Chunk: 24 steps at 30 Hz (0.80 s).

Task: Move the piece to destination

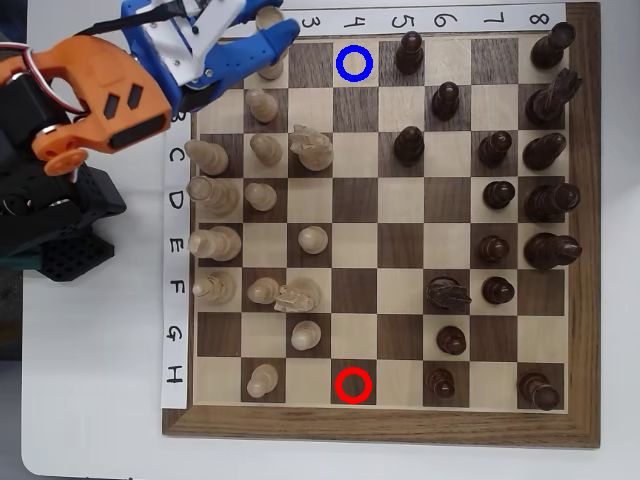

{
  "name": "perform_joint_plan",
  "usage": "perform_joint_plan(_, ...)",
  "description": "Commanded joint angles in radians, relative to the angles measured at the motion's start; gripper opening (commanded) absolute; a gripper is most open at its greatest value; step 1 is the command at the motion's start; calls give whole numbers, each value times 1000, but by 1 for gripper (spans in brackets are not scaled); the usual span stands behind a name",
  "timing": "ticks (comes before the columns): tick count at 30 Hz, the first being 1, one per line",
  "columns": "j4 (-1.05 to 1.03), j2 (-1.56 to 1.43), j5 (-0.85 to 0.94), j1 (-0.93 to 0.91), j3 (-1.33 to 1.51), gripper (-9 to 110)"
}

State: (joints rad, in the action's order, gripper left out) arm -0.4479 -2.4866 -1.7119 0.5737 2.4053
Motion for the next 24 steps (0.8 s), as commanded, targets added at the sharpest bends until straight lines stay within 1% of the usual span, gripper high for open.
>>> perform_joint_plan(1, 270, 20, 40, 9, -3, 0)
perform_joint_plan(14, 606, 230, 51, -43, 18, 0)
perform_joint_plan(17, 640, 273, 49, -57, 17, 0)
perform_joint_plan(24, 627, 364, -6, -75, 15, 1)
